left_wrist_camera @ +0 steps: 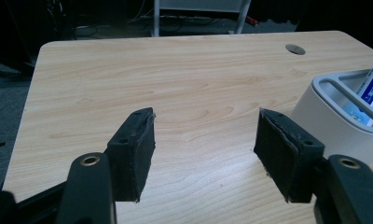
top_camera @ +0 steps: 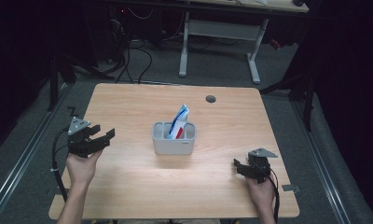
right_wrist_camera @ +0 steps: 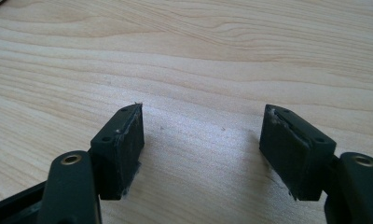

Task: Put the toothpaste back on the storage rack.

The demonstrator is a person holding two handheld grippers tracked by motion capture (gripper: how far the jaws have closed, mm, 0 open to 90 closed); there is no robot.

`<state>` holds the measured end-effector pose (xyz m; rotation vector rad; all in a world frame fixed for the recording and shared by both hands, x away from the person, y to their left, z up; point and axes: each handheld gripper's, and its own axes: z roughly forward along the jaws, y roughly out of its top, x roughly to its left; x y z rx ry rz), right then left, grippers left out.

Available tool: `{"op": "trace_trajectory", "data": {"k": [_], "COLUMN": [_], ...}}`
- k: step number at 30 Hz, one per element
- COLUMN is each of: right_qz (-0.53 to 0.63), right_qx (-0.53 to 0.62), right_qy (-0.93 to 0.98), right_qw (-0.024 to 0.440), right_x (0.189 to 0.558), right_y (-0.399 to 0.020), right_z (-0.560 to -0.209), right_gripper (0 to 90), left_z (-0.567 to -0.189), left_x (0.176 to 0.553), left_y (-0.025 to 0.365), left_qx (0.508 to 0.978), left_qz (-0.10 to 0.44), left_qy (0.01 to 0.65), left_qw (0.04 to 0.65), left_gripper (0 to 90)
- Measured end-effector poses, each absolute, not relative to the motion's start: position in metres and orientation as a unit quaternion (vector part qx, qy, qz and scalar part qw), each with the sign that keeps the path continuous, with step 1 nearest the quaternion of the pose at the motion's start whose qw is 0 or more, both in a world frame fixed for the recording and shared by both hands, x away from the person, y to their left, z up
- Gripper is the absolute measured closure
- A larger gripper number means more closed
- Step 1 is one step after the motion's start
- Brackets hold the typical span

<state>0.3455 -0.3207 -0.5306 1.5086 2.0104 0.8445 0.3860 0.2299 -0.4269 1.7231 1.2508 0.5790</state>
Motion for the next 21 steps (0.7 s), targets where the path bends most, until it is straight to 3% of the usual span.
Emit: {"op": "trace_trajectory", "data": {"k": [21], "right_qz": [0.309], "right_qx": [0.552], "right_qy": [0.736], "right_qw": [0.243], "right_x": [0.345], "right_y": [-0.321], "right_z": [-0.531], "right_gripper": [30.6], "left_z": [-0.452], "left_x": [0.384], "left_y": [0.226], "left_qx": [0.708], "left_qz": [0.225], "left_qy": [0.516], "left_qw": [0.427], "left_gripper": [37.7]}}
